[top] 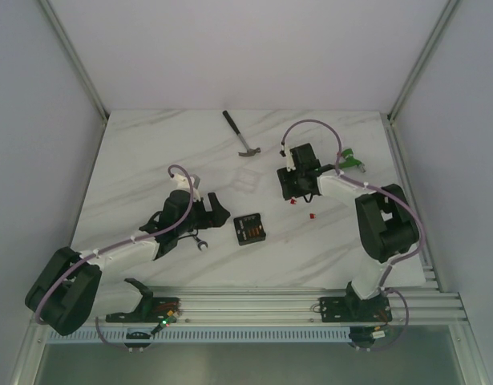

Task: Snap on the fuse box
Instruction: Pick up the fuse from the center of the board.

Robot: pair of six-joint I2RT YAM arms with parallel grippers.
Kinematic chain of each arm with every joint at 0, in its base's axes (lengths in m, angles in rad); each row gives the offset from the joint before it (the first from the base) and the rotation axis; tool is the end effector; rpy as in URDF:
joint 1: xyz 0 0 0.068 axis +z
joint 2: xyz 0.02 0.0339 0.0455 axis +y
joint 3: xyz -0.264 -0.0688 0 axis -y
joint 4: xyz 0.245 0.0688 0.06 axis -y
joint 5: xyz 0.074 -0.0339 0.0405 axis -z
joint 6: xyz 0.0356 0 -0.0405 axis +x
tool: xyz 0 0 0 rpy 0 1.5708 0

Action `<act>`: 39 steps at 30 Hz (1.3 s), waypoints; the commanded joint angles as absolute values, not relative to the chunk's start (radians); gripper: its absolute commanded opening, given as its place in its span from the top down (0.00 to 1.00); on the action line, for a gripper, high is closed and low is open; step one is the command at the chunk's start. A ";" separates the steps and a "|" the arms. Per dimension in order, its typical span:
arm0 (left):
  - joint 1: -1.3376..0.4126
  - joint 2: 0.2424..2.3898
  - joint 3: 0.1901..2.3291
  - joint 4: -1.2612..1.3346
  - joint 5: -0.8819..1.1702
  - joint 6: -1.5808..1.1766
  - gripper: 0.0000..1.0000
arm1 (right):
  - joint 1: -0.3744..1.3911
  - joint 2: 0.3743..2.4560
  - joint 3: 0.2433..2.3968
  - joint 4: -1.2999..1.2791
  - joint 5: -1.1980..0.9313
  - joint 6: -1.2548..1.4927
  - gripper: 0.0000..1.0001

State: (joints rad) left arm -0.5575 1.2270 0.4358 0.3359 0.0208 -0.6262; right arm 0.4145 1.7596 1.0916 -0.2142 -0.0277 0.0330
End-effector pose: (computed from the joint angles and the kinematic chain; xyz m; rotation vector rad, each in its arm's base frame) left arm 0.2070 -0.1299 0.1818 -0.0589 2.1119 -0.7535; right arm 0.3371 0.1494 0.1835 -0.4796 2.4193 0.2295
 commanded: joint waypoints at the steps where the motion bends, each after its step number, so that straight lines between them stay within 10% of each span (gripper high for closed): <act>1: -0.561 1.226 0.448 0.322 -0.009 -0.606 0.00 | 0.405 1.796 1.146 -0.189 -0.085 -0.014 0.42; 39: -0.562 1.241 0.454 0.321 0.020 -0.623 0.00 | 0.455 1.733 1.035 -0.271 0.046 0.091 0.57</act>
